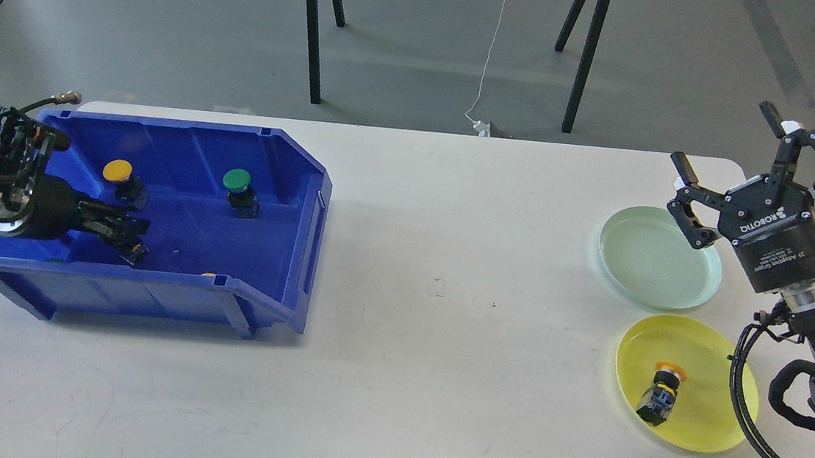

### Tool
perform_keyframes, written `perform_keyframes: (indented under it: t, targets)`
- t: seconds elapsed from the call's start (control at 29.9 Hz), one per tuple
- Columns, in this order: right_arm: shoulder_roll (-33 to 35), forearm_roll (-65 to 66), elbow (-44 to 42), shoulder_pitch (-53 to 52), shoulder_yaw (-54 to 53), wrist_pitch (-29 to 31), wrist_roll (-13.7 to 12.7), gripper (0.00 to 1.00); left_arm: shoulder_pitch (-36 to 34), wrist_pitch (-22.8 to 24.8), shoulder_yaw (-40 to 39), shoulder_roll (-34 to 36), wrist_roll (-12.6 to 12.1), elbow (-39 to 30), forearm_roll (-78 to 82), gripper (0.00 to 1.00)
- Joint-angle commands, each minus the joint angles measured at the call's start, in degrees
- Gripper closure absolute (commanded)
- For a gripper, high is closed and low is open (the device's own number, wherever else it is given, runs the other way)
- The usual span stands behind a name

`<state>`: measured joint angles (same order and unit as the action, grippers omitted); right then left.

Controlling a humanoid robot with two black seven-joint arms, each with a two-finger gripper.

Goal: Pass button and place on color plate

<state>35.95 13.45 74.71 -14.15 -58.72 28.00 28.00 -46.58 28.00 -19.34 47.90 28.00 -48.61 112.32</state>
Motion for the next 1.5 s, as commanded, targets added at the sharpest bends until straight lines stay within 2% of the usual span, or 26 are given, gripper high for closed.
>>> perform_keyframes:
  t: [0.0,0.17,1.04,1.2,1.47]
  targets:
    - [0.00,0.00,0.00,0.00,-0.08,0.00,0.00,0.02,-0.18,0.00,0.00,0.00,0.00,0.00,0.00,0.82]
    - [0.00,0.00,0.00,0.00,-0.08,0.00,0.00,0.02,-0.27,0.00,0.00,0.00,0.00,0.00,0.00,0.85]
    - [0.00,-0.09,0.09,0.35,-0.25,0.00,0.00,0.02,-1.06,0.00,-0.26,0.44,0.00,-1.67,-0.17,0.87]
    - [0.00,-0.09,0.09,0.35,-0.25,0.00,0.00,0.02,-1.41,0.00,-0.88,2.10,0.00,-5.61,-1.75,0.87]
    - [-0.18,-0.09,0.09,0.35,0.01,0.00,0.00,0.02,-3.43,0.00,-0.97,9.57,0.00,-16.07,-6.93,0.87]
